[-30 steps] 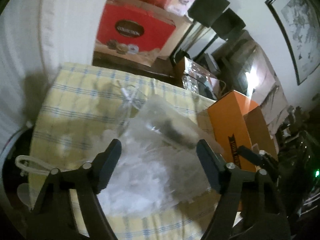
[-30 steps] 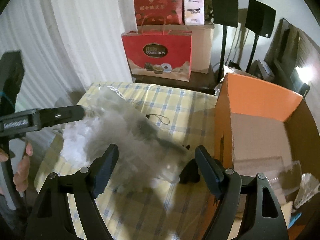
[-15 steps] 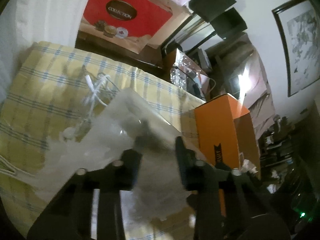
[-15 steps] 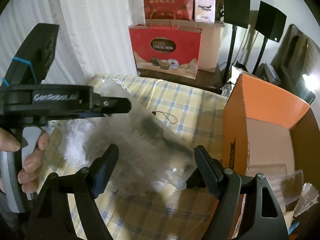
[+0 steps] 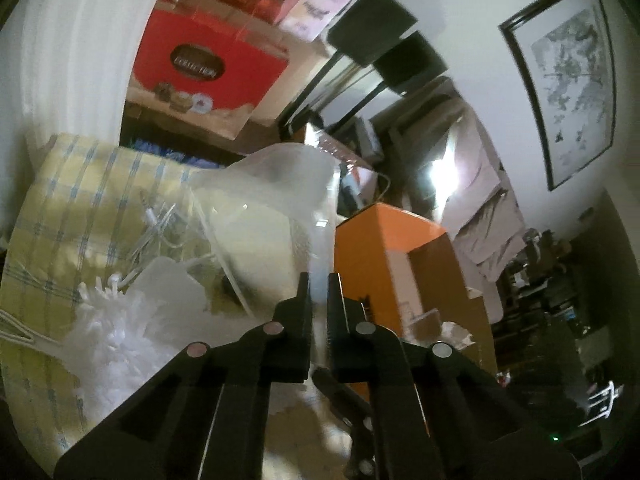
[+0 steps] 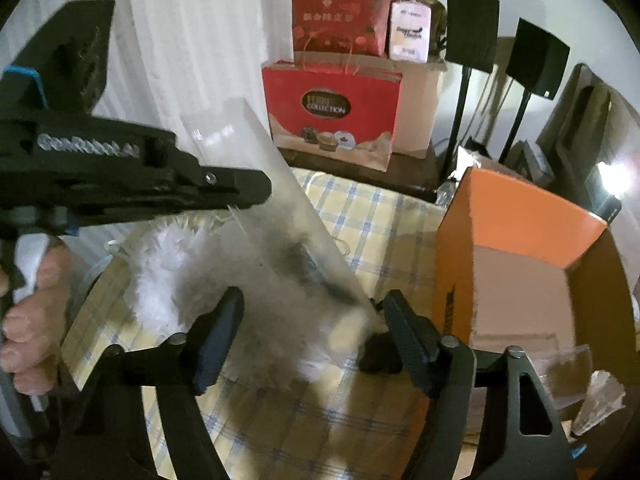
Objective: Organize objects
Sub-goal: 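Grasp the clear plastic bag with feather duster using both grippers, then pull the clear bag off the feather duster and lift it with both grippers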
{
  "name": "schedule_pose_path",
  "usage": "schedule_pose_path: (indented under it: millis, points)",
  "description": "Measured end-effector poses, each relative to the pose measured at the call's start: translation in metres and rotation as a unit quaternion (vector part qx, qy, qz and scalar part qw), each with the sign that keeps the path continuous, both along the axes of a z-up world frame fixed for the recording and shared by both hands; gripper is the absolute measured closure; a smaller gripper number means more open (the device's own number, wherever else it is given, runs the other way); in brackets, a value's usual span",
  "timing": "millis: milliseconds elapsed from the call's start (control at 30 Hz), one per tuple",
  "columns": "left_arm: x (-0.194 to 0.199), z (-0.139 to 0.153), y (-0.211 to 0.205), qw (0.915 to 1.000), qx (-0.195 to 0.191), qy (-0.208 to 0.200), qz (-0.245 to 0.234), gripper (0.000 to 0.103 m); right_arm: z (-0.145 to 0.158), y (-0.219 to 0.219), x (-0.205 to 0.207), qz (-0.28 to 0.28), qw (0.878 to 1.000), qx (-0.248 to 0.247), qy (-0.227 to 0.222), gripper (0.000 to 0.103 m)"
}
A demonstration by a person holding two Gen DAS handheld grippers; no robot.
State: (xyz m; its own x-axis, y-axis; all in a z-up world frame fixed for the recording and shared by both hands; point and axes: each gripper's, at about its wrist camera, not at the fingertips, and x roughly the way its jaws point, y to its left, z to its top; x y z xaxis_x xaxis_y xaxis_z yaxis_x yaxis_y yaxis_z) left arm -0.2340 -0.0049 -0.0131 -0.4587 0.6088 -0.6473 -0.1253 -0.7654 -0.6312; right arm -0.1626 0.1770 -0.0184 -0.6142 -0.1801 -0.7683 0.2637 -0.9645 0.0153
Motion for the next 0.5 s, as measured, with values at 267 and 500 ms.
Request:
schedule_pose_path:
  millis: [267,500]
  points:
    - [0.015,0.032,0.013,0.9999,-0.006,0.012,-0.01,0.097,0.017,0.0,0.008,-0.006,1.0,-0.017,0.025,0.055]
    - [0.028,0.052,0.027,0.9994,-0.015,0.022,-0.021,0.097,0.027,0.011,0.016,-0.019,0.998,-0.05,0.022,0.084]
